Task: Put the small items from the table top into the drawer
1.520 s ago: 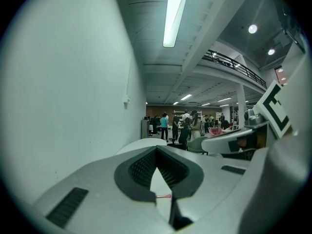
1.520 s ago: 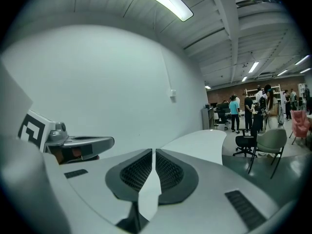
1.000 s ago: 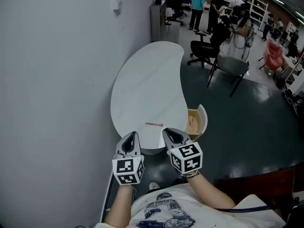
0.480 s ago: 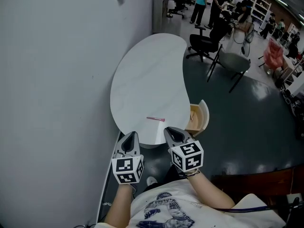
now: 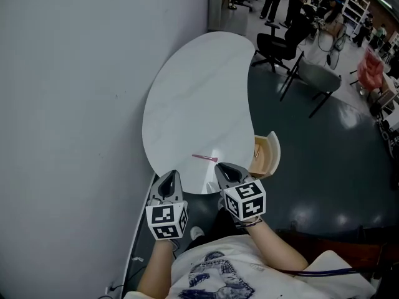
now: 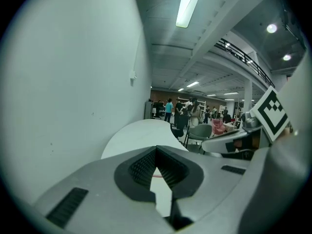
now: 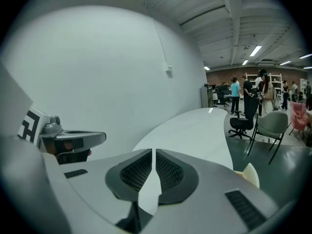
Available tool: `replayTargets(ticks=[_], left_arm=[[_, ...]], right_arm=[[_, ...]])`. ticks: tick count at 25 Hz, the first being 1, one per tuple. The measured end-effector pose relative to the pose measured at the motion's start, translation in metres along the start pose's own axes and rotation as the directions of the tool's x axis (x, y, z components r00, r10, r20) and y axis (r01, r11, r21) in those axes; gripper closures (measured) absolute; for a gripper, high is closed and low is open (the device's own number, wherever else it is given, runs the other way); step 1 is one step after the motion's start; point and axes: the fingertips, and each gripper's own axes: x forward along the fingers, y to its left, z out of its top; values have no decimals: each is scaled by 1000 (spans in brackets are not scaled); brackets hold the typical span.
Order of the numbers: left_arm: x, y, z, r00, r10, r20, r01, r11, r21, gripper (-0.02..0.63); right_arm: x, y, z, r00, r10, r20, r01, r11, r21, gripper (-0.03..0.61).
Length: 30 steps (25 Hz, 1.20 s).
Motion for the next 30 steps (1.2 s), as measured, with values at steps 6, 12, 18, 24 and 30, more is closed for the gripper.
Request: replayTargets(ticks=[6, 12, 18, 24, 30], left_arm=[[37, 1, -3, 997, 72, -28, -73, 996, -49, 589], [73, 12, -21, 985, 158, -65, -164, 981, -104, 589], [95, 17, -38, 966, 240, -96, -253, 956, -149, 590], [105, 28, -53, 944, 305, -126, -324, 929, -179, 590], [108, 30, -69, 923, 350, -160, -376, 907, -187, 590]], right_arm=[[34, -30, 3, 996, 54, -74, -58, 997, -52, 538], [79, -49, -6, 976, 144, -166, -163, 980, -111, 538], [110, -56, -21, 934, 240, -266, -294, 938, -184, 538], [135, -54, -39, 889, 299, -348, -387, 896, -219, 537], [152, -58, -69, 836, 340, -432, -464, 858, -222, 487]])
